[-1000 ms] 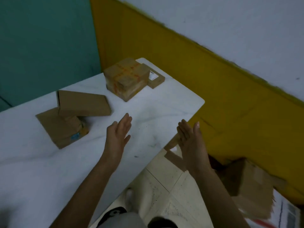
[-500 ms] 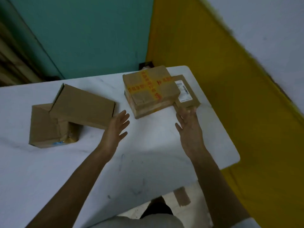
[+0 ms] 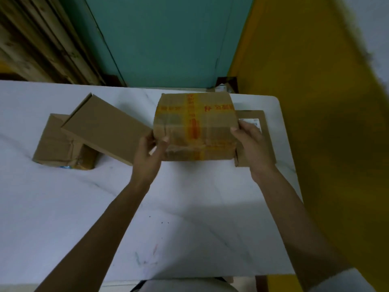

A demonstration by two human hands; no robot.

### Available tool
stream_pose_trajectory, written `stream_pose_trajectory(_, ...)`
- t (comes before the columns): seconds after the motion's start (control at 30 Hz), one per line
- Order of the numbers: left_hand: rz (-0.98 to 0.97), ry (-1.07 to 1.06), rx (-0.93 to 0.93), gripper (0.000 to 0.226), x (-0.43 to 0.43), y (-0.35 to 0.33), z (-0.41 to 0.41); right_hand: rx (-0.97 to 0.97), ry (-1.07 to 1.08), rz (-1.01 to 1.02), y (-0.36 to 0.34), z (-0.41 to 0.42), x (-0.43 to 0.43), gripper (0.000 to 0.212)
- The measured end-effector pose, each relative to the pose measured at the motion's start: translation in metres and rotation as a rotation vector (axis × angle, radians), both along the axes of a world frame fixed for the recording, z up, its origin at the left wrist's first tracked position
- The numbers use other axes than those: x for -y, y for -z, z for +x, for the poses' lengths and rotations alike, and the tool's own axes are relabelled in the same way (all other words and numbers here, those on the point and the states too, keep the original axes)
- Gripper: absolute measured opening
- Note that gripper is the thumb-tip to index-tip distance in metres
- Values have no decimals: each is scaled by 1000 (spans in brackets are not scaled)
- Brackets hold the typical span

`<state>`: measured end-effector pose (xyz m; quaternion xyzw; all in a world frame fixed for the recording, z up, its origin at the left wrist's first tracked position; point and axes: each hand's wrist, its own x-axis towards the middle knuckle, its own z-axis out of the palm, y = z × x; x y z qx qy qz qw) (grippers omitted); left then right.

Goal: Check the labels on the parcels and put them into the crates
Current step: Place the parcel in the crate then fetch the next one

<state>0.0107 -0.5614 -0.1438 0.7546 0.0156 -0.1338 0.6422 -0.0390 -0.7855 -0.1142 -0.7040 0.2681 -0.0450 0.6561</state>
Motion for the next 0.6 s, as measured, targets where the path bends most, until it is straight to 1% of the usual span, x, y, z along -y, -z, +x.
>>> stream_pose_trajectory(0.03, -40, -73, 38, 44, -6, -9, -2, 49, 7, -3, -9, -3, -2, 20)
stream_pose_trajectory(0.1, -109, -183, 90, 41, -19, -28, -6, 119, -11, 25, -28, -8, -7, 21)
stream_pose_trajectory(0.17, -163, -202, 127, 33, -32, -47, -9, 142, -31, 61, -41, -12, -13, 22)
stream_pose_trajectory(0.2, -202, -184, 148, 31, -38, -55, -11, 136, -18, 86, -45, -15, -17, 22)
stream_pose_trajectory(0.27, -229, -85, 235, 38, -51, -69, -18, 110, 34, 171, -53, -22, -26, 31)
stream_pose_trajectory(0.33, -152, 51, 302, 53, -68, -76, -26, 108, 79, 239, -59, -31, -36, 38)
stream_pose_trajectory(0.37, -90, 86, 302, 60, -76, -77, -28, 115, 77, 225, -62, -36, -42, 39)
stream_pose_trajectory(0.4, -44, 81, 278, 63, -85, -78, -31, 126, 51, 183, -65, -40, -49, 41)
stream_pose_trajectory(0.47, -35, 2, 204, 59, -103, -78, -38, 147, -50, 75, -73, -52, -64, 53)
stream_pose_trajectory(0.57, -54, -76, 57, 54, -121, -76, -53, 233, -320, -106, -88, -69, -80, 82)
stream_pose_trajectory(0.6, -47, -103, 0, 52, -127, -75, -57, 230, -424, -147, -94, -73, -85, 93)
